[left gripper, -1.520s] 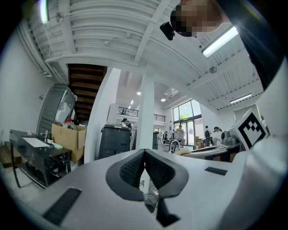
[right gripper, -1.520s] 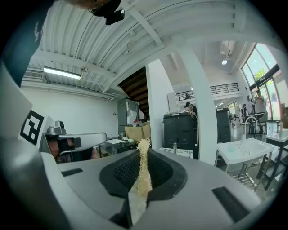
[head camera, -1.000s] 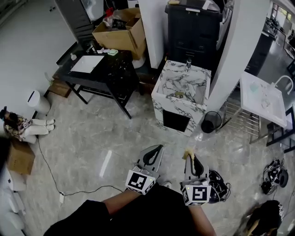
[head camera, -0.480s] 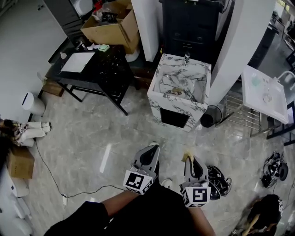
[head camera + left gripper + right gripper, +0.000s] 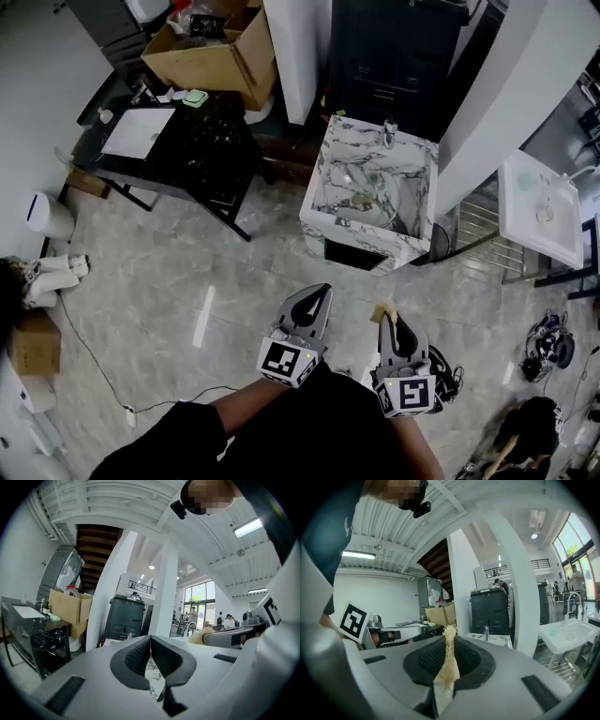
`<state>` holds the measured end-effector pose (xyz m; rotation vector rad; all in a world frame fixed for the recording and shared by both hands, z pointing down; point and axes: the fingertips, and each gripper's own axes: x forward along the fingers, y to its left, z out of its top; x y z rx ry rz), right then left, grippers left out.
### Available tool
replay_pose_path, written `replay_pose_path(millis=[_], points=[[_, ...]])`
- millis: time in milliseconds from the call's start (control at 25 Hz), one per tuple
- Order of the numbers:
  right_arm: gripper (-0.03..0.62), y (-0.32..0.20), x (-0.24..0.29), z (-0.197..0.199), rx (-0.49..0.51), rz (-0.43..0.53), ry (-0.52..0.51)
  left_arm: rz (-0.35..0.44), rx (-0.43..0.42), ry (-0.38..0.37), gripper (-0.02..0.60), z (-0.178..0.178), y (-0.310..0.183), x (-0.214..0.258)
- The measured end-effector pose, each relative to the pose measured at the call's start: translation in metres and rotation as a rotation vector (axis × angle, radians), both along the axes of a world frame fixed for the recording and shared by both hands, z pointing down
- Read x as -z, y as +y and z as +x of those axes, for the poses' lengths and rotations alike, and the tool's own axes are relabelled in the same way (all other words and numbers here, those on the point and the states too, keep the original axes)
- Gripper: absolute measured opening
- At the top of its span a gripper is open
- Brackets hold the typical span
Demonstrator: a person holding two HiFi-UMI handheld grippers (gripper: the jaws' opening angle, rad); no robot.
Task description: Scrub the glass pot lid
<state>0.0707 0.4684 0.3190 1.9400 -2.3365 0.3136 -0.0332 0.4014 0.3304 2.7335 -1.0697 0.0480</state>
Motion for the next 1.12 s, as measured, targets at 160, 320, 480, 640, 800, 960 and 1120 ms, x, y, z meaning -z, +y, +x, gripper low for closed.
replay_pose_path(millis=[160, 320, 480, 640, 800, 960, 1120], points=[[0.058, -0.049, 0.005, 0.002, -0.031, -0.015, 0.000, 0.009, -0.032, 0.017, 0.017, 0.003, -0.048, 0.005], [0.058, -0.098, 0.003, 0.000, -0.042, -0.061, -0.014, -0.017, -0.064, 0.005, 0.017, -0.003, -0.094, 0.001], [0.058, -0.142, -0.003, -0.009, -0.053, -0.083, -0.021, -0.036, -0.082, 0.000, 0.015, -0.012, -0.136, -0.005], [0.058, -0.177, -0.010, -0.024, -0.041, -0.094, -0.024, -0.049, -0.084, 0.011, 0.015, -0.025, -0.167, -0.011], [0.060, -0.200, -0.018, -0.031, -0.058, -0.112, -0.019, -0.051, -0.078, 0.020, 0.015, -0.035, -0.193, -0.016], [0.060, -0.212, -0.019, -0.033, -0.030, -0.118, -0.049, -0.048, -0.062, 0.029, 0.017, -0.041, -0.204, -0.014], [0.060, -0.225, -0.024, -0.036, -0.002, -0.116, -0.053, -0.049, -0.082, 0.061, 0.017, -0.041, -0.198, -0.010]])
